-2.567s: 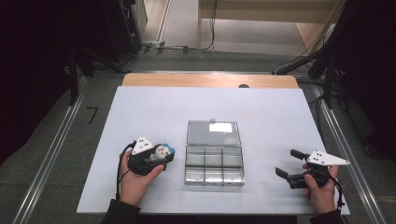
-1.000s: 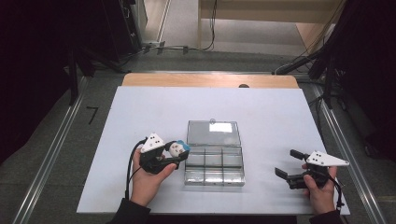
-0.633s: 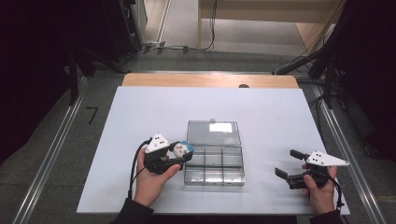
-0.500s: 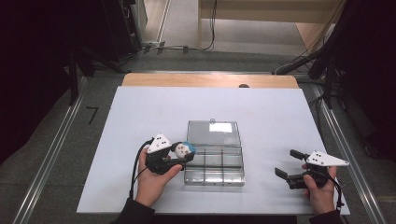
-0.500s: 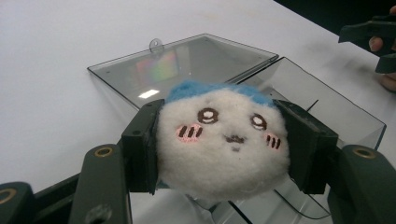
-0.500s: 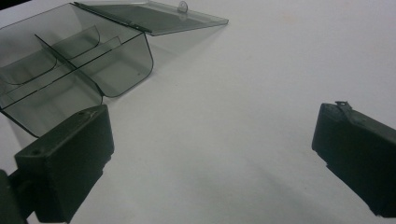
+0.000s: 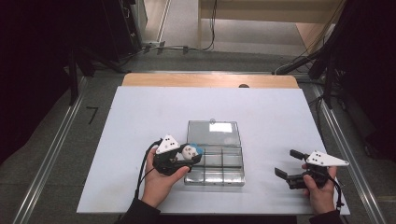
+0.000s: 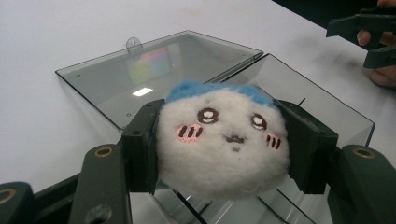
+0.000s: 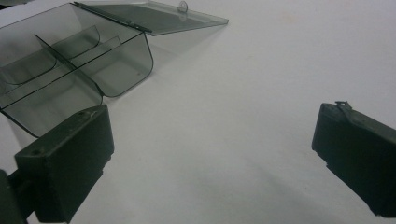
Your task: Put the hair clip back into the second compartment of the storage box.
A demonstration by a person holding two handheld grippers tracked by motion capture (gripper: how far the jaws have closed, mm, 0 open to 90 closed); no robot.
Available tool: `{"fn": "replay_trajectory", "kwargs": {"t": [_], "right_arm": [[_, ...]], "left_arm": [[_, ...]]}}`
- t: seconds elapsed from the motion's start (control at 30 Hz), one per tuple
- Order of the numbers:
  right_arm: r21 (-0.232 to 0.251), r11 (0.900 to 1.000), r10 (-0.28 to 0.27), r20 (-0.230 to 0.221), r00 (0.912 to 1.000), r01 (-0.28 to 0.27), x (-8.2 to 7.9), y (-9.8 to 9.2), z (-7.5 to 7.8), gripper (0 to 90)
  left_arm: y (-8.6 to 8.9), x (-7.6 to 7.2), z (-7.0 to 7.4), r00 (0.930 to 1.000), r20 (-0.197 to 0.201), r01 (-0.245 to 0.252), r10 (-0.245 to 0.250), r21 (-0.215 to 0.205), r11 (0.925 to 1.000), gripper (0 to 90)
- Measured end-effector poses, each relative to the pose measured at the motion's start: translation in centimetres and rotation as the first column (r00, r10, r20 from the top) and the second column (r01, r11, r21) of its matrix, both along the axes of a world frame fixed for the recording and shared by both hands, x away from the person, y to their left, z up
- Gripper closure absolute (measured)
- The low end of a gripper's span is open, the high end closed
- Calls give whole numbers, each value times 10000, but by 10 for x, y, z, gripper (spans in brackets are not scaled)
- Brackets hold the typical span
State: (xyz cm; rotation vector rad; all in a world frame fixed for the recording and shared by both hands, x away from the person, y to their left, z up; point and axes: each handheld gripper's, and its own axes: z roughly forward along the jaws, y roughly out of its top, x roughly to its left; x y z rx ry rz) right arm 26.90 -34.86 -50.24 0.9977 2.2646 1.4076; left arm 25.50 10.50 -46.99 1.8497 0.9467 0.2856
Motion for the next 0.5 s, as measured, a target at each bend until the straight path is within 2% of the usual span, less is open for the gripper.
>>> {"fn": "replay_trajectory", "kwargs": {"t": [0.5], "right_arm": [[5,10000,11,13,10000,-11,0,0,0,0]], "left_arm": [[-16,5,-2,9997,-55,218,-219,-133,9997,371]]}}
